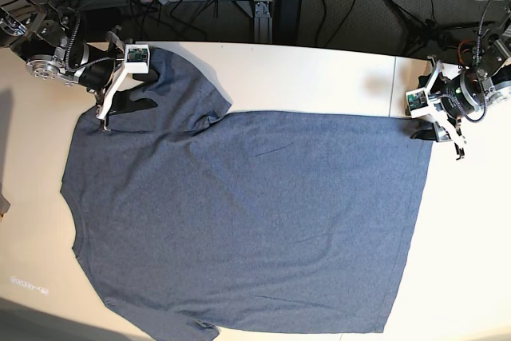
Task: Fold the T-shirt properly
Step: 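Grasp the shirt's shoulder edges with the right and left grippers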
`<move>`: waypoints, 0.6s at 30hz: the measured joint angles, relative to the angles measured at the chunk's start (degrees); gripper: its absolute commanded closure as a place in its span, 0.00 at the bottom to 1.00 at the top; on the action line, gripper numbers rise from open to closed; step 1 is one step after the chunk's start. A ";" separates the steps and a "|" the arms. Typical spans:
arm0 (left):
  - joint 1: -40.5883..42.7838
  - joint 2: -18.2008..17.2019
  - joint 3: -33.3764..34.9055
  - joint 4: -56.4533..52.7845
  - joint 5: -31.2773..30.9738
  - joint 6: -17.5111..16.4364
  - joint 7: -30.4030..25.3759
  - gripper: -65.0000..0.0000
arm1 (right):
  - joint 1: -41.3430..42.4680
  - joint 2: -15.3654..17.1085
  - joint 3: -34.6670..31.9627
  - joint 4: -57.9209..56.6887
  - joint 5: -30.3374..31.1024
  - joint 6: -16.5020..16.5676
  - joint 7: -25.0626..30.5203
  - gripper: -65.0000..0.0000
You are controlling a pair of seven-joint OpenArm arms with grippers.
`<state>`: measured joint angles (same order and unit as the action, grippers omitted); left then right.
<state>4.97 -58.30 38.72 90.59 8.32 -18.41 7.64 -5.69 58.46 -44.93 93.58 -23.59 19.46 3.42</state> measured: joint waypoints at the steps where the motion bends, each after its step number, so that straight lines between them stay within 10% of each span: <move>1: -1.20 0.00 1.49 -0.85 0.00 0.13 -0.20 0.51 | 0.02 0.00 0.00 0.00 0.00 0.00 0.04 0.49; 13: -10.93 -0.46 15.17 -6.69 6.45 1.40 -2.08 0.59 | 0.02 -0.09 0.00 0.00 -0.02 -0.02 -0.13 0.51; 18: -10.69 -0.37 16.09 -6.99 7.04 1.22 -2.16 0.97 | -0.52 -0.22 -0.76 -0.13 -1.29 0.20 -0.26 1.00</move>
<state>-5.72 -58.67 54.81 83.59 15.35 -17.19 5.48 -6.22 58.24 -45.69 93.45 -24.88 19.66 3.16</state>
